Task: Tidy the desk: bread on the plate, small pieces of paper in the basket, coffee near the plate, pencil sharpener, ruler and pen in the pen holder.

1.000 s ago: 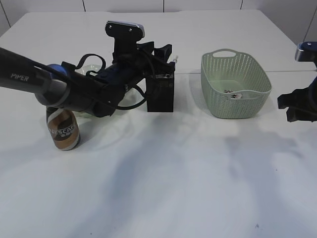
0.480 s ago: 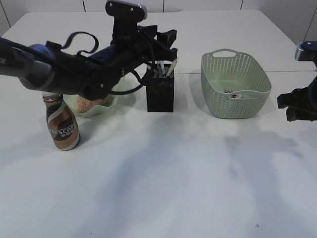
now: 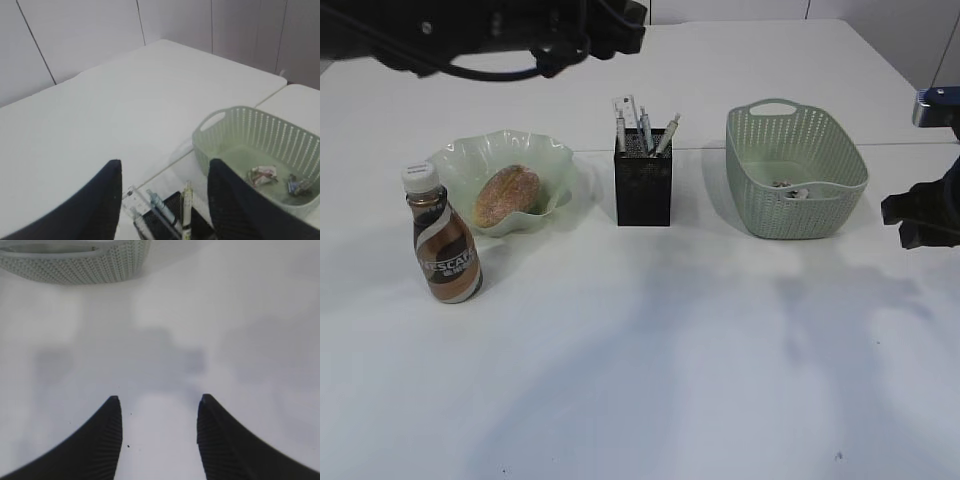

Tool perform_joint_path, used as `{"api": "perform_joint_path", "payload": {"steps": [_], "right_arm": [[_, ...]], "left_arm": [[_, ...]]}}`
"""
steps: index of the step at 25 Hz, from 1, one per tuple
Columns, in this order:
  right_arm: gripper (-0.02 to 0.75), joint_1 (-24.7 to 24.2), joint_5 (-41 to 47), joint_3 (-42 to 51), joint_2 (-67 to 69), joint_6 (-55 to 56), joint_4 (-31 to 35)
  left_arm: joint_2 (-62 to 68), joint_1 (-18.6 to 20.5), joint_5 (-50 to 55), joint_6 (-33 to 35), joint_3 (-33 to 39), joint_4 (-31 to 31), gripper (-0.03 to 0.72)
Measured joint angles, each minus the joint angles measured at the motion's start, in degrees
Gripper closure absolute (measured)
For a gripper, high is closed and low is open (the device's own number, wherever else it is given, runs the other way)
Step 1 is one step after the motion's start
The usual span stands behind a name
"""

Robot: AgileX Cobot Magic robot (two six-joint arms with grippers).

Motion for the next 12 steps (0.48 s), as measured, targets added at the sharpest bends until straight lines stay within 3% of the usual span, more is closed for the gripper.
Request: {"api": "perform_joint_path", "payload": {"steps": [12], "right_arm": [[0.344,0.0,4.4,0.0,-7.0,-5.5,0.0]], "left_arm": [[-15.9,0.0,41.0,0.0,0.0,0.7,0.298]]}}
